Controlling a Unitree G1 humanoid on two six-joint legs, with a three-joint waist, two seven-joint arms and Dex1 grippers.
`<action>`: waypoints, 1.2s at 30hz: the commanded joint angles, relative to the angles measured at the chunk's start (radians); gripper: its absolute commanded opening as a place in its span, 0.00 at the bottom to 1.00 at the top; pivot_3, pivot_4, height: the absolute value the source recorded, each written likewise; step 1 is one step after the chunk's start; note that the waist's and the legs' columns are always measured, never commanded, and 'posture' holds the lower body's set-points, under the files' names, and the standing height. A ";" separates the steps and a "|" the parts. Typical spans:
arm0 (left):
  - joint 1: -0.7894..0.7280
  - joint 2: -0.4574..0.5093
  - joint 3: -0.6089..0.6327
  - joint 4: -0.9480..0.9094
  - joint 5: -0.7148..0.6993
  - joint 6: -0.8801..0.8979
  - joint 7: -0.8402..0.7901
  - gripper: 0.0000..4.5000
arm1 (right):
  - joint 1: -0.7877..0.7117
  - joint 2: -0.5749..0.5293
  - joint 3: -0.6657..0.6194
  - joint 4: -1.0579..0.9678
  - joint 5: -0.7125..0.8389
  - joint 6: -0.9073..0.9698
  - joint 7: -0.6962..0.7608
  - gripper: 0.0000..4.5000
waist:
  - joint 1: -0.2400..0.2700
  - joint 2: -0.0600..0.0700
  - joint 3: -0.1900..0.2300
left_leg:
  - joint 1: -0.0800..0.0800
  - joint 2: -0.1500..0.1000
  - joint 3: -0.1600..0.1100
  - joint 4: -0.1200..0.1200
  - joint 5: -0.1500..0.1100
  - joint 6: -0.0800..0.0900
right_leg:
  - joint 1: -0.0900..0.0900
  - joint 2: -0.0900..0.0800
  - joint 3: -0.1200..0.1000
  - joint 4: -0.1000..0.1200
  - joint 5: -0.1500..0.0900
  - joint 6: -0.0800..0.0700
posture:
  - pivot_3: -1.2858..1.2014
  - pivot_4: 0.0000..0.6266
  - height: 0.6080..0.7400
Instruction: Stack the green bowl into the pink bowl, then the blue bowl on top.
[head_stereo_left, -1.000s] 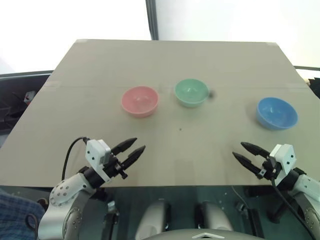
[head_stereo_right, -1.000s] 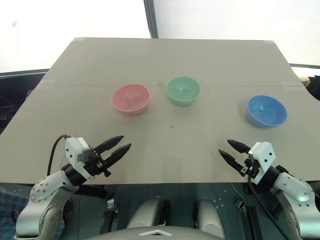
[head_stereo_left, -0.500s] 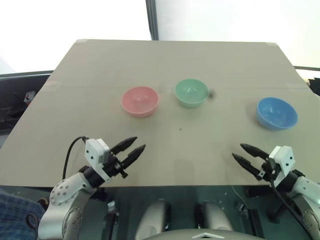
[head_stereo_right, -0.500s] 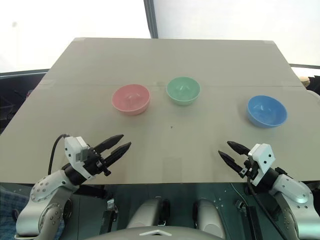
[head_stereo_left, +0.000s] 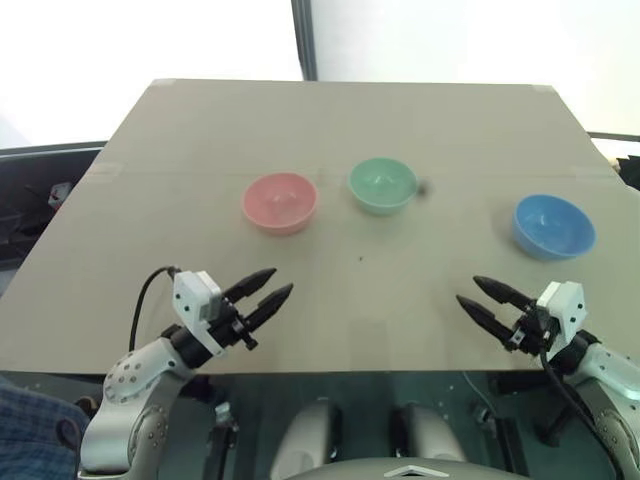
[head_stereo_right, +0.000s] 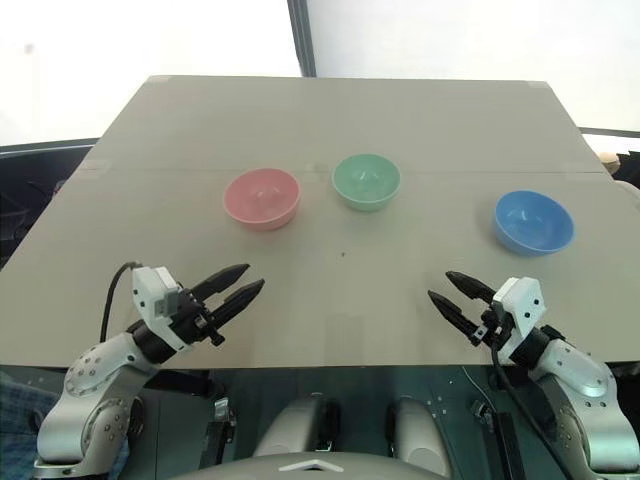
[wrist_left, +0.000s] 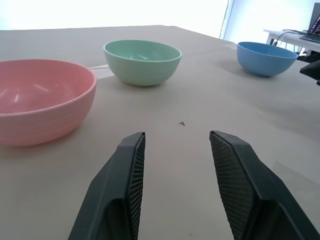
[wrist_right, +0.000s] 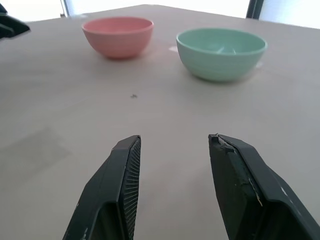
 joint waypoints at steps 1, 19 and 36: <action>-0.034 0.004 -0.012 0.009 0.036 0.010 0.045 0.48 | -0.022 -0.005 -0.029 -0.145 0.177 0.066 -0.003 0.50 | 0.000 0.000 0.000 | 0.000 0.000 0.000 0.000 0.000 0.000 | 0.000 0.000 0.000 0.000 0.000 0.000 | 0.52 0.24 1.00; -0.417 0.131 -0.239 0.063 0.418 0.243 0.273 0.48 | -0.088 -0.088 -0.055 -0.254 0.308 0.173 -0.038 0.50 | -0.001 -0.001 -0.001 | -0.001 0.000 0.000 0.001 0.000 0.000 | 0.000 0.000 0.000 0.001 0.000 0.001 | 0.52 0.24 1.00; -0.594 0.118 -0.287 0.312 0.520 0.138 0.256 0.48 | -0.092 -0.067 -0.044 -0.246 0.248 0.154 -0.065 0.50 | 0.001 -0.001 -0.001 | -0.001 0.000 0.000 0.001 0.000 0.000 | 0.000 0.000 0.000 0.002 0.000 0.001 | 0.52 0.24 1.00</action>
